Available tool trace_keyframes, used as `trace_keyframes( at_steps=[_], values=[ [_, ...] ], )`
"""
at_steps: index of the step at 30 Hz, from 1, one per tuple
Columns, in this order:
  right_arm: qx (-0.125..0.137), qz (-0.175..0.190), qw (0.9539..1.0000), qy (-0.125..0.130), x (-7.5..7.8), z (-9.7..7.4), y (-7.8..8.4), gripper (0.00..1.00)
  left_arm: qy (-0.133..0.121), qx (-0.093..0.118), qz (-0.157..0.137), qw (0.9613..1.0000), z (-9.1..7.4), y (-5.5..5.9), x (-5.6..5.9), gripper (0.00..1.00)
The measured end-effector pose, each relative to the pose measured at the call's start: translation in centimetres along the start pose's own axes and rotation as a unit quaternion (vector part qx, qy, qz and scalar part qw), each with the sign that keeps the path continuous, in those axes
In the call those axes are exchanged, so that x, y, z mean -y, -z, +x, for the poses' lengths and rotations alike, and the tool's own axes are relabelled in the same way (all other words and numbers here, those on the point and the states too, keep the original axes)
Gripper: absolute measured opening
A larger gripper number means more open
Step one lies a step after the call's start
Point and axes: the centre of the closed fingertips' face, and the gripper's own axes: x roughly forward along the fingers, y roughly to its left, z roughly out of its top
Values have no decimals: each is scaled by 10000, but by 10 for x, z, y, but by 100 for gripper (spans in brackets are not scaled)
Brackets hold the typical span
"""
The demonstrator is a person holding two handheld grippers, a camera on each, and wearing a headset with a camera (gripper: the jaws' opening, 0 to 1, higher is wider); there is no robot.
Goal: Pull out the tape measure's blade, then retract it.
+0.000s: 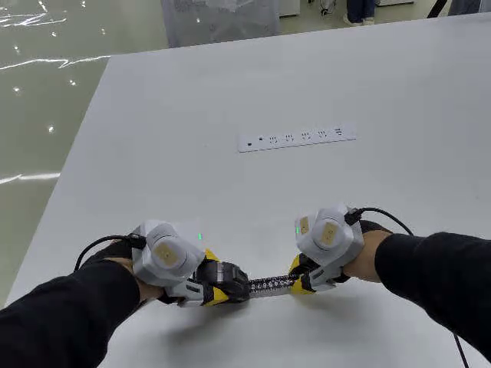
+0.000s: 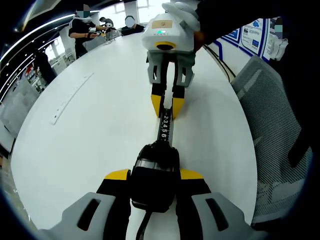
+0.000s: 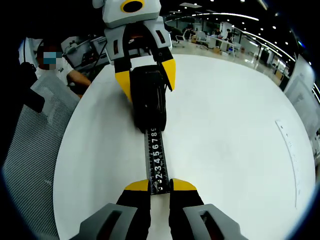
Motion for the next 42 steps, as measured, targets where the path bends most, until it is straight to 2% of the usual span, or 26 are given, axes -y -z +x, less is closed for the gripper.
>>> trace_keyframes(
  at_steps=[25,42],
  values=[
    [-45,105,9999,30,2,-10,14,8,9,36,16,10000,-1,0,0,29],
    [-159,150,9997,84,4,-24,32,8,-12,54,27,10000,0,-1,2,29]
  ],
)
